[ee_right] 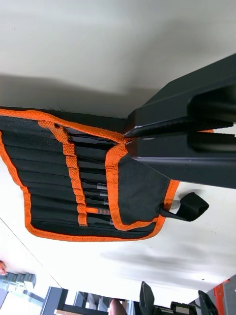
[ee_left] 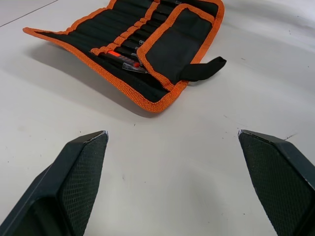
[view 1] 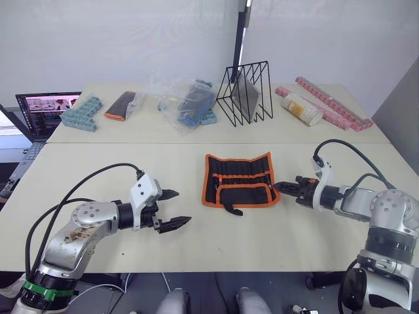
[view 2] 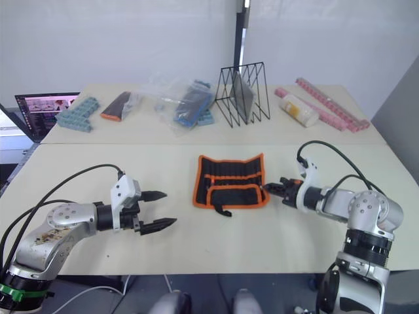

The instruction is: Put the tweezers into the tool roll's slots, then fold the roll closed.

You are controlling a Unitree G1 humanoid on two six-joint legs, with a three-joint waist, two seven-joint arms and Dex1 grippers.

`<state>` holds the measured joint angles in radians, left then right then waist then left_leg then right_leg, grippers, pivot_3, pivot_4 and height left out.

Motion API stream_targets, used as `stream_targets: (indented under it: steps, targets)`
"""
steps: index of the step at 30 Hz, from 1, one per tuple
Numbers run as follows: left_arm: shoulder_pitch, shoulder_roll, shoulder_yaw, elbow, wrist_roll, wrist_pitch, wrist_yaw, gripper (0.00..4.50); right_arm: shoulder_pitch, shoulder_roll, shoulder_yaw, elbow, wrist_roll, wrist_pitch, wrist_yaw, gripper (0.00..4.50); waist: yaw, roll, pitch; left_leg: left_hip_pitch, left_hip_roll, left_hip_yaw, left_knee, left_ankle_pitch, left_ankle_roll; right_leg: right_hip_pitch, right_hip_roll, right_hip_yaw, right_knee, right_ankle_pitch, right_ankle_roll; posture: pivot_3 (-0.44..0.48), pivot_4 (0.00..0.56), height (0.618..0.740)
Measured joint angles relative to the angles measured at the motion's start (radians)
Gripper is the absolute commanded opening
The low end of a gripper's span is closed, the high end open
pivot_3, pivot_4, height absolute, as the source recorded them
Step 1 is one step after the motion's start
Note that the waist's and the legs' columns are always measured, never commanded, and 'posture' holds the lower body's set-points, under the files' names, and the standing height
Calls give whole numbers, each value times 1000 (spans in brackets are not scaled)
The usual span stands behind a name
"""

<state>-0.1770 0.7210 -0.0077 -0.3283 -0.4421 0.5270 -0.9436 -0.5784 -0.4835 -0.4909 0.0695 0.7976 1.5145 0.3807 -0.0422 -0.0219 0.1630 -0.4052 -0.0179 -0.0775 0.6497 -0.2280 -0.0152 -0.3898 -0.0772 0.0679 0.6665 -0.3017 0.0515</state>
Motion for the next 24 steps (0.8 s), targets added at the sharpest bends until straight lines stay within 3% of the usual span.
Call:
stream_targets:
  steps: [7,24]
  targets:
    - [0,4,0,-1,0,1,0,4500,-71,17,9,-17,20,43,12,35,-1,0,0,0,0,0,0,0,0,0,0,0,0,0,0,0,150,739]
    - [28,23,18,-67,-27,44,24,4500,-58,248,133,-62,-14,20,-58,35,-1,0,0,0,0,-1,-1,0,0,-1,0,0,0,0,0,0,150,739]
